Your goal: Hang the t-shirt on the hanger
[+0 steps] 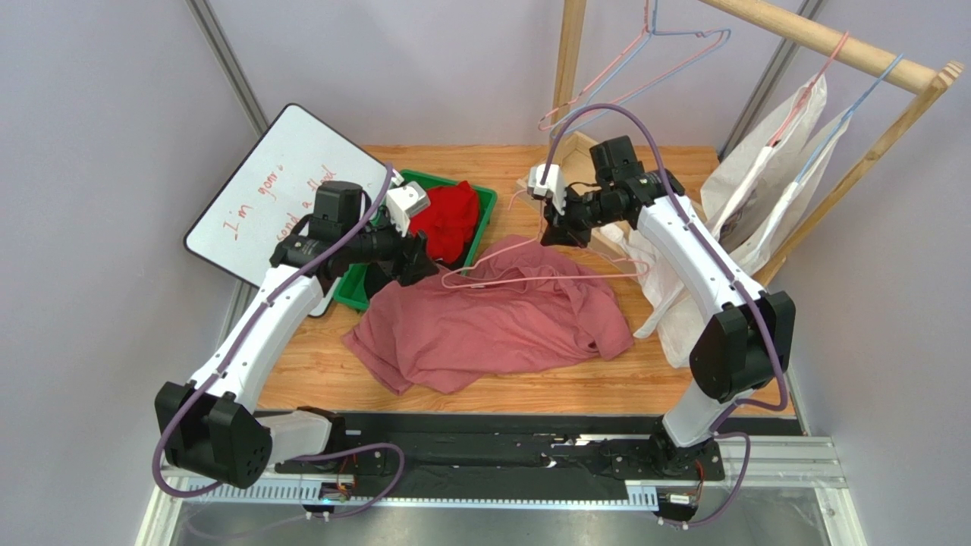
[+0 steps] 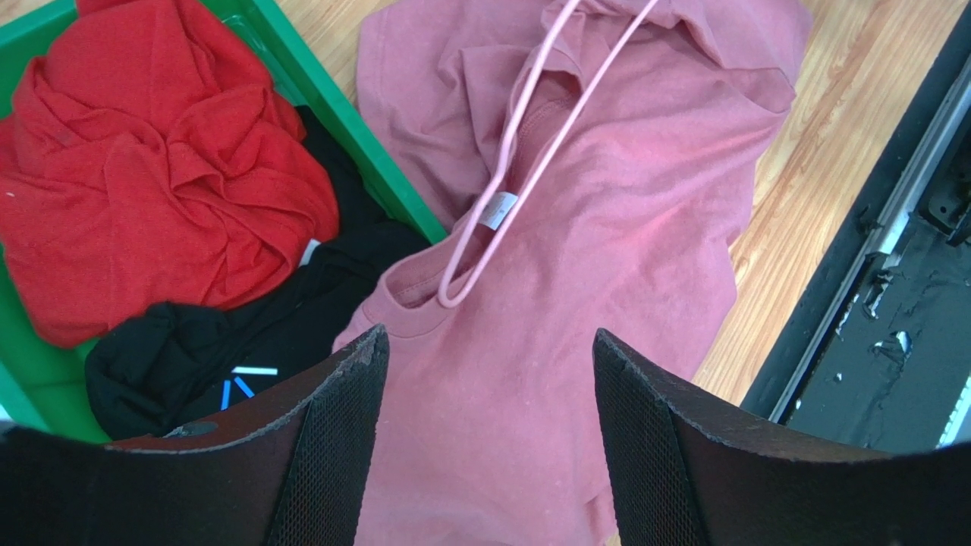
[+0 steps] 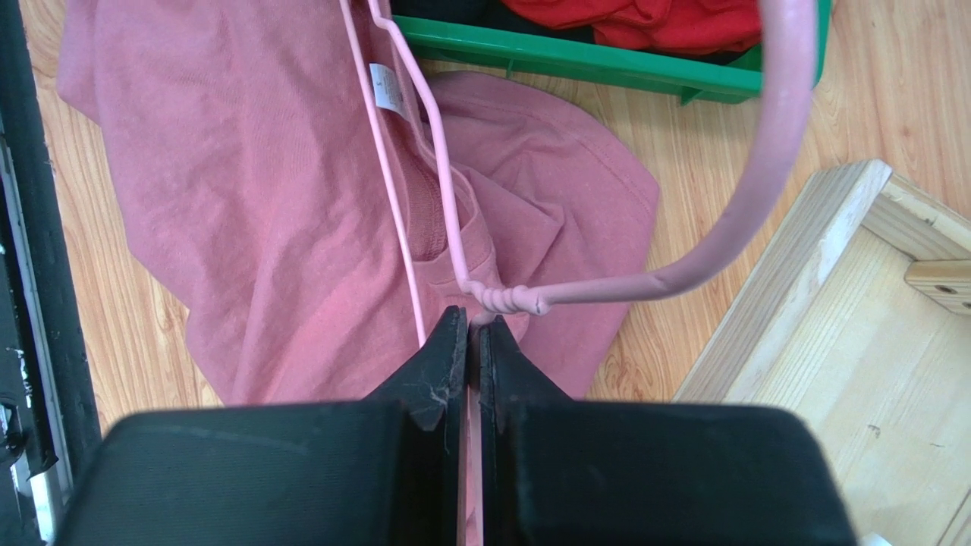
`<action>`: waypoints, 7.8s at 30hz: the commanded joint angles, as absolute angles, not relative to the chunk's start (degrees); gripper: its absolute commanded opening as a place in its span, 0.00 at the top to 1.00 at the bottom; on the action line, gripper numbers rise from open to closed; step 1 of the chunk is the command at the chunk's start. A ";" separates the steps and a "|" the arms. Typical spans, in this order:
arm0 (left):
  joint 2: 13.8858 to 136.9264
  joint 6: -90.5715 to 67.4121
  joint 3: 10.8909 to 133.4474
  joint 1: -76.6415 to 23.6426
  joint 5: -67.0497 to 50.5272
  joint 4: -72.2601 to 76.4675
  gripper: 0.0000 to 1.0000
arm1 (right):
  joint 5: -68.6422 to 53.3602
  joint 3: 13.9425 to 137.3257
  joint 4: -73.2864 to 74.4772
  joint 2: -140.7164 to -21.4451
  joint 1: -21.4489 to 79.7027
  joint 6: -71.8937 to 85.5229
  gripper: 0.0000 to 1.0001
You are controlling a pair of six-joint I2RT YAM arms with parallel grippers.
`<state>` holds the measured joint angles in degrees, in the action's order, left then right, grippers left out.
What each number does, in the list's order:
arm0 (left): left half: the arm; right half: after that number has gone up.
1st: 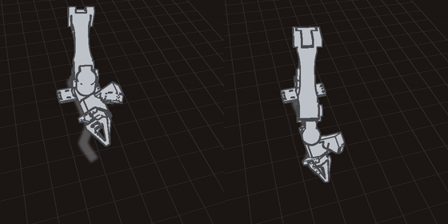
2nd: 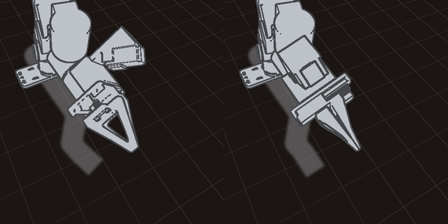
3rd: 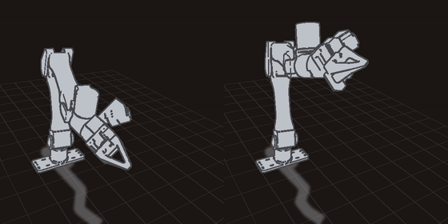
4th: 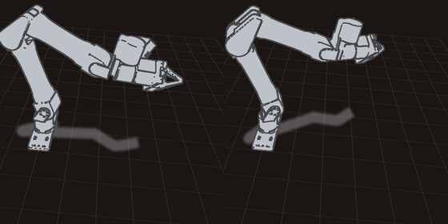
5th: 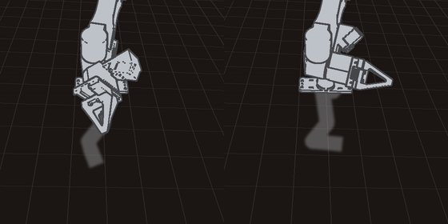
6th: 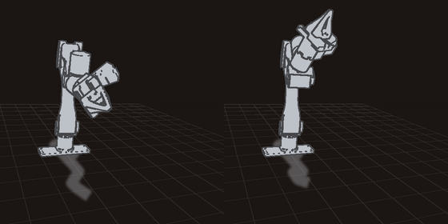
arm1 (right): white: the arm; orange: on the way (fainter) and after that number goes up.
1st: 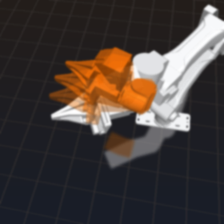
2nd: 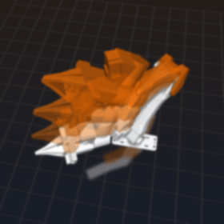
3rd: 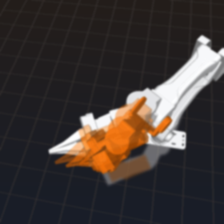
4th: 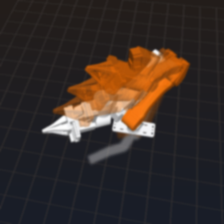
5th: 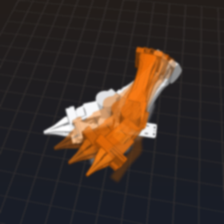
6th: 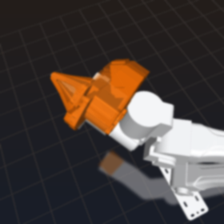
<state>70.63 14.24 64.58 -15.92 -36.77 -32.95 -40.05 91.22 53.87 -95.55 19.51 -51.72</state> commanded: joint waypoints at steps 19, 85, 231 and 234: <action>74.44 15.47 66.71 -15.73 -36.39 -33.31 0.29 | -44.74 95.10 55.54 -96.59 17.67 -55.28 1.00; 92.11 44.39 68.91 -20.56 -40.87 -32.52 0.73 | -54.67 100.19 39.03 -111.88 24.08 -34.91 1.00; 71.19 41.05 74.80 -37.09 -22.76 -33.13 1.00 | -41.22 102.57 53.26 -92.20 34.98 -30.15 0.70; 70.49 40.78 74.80 -37.09 -23.20 -34.10 1.00 | -41.57 102.48 53.52 -91.41 34.63 -30.23 1.00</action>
<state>73.34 41.89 72.01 -36.77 -20.47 -35.11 -40.77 100.01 55.88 -92.16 34.74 -29.74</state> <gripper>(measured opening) 0.030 0.108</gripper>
